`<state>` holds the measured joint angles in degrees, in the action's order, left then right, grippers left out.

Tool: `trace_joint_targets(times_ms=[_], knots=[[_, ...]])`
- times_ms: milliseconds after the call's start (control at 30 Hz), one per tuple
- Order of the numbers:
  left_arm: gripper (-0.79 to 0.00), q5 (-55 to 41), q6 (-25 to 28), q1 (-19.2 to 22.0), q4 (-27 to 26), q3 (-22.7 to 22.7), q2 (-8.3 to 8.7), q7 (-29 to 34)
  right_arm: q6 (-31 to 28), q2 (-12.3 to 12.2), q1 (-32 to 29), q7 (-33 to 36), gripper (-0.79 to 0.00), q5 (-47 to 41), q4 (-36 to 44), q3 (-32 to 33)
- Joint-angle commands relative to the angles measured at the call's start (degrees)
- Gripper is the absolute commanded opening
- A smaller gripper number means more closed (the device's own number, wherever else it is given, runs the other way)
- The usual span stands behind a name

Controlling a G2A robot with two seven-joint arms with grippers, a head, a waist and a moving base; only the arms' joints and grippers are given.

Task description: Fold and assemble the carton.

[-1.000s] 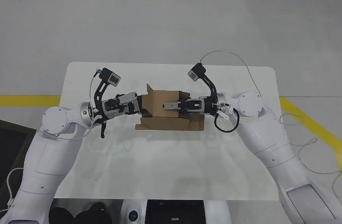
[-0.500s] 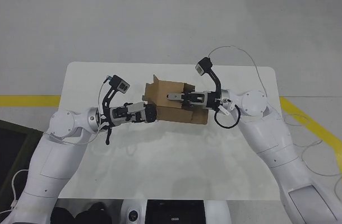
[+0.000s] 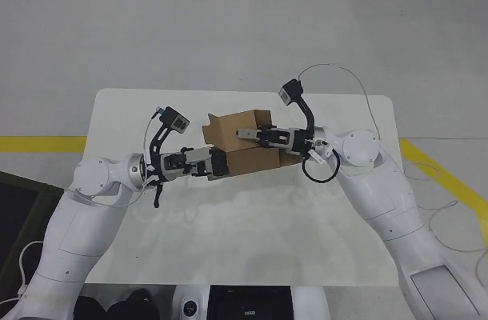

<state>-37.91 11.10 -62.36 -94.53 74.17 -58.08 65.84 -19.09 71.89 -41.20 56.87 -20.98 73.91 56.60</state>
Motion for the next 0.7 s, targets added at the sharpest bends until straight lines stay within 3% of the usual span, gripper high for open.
trace_joint_targets(times_ms=[0,367,667], knots=[[0.0,0.0,-0.1,-0.3,-0.2,0.4,0.07,0.2,0.1,0.0,-0.1,-0.3,-0.785,0.4,0.1,0.2],[0.0,-0.3,-1.1,-2.5,-2.9,0.1,0.17,1.9,0.9,0.1,-0.4,-2.5,-0.785,1.2,1.1,0.7],[0.0,0.6,-1.4,-0.3,-1.6,-2.1,-0.32,0.5,1.2,0.2,-1.1,-3.7,-0.785,1.3,3.0,0.8]])
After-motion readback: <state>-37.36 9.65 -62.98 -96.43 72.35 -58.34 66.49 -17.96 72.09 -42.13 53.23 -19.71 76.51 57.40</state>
